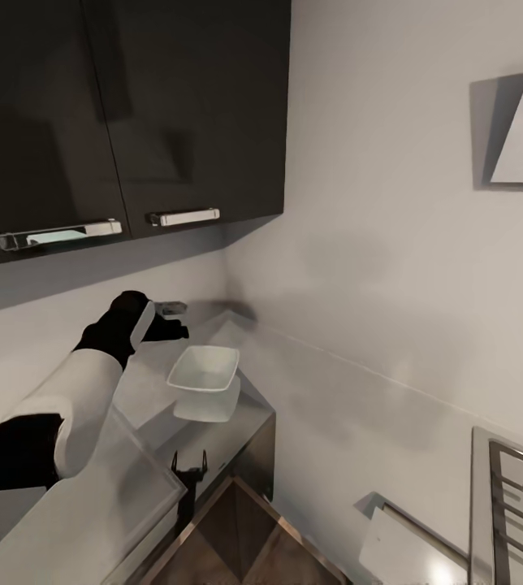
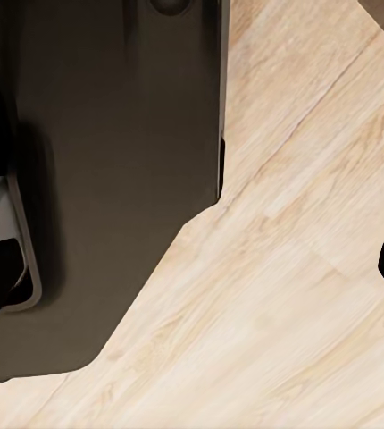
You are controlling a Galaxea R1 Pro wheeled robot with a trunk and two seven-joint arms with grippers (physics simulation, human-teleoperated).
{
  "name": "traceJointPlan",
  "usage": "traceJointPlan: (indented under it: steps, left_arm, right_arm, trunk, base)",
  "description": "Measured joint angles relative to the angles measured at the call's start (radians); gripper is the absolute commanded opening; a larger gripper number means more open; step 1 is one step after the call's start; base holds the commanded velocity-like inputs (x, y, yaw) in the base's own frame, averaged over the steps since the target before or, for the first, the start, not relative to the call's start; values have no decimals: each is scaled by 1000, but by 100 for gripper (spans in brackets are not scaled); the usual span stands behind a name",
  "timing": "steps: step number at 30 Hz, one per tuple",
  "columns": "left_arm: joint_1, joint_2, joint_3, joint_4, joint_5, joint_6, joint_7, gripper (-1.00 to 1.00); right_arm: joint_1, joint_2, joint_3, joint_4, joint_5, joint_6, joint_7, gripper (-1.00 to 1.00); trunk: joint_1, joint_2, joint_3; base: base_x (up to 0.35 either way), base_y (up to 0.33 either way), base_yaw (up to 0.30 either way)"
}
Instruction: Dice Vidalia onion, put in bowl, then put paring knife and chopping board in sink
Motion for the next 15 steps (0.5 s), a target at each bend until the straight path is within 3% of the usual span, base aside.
traceJointPlan:
  steps: [15]
  left_arm:
    - [-2,33,0,4,0,-24,1,100]
  right_arm:
    - [0,0,0,0,0,0,0,100]
  trunk:
    - [0,0,-24]
  base:
    - [0,0,0]
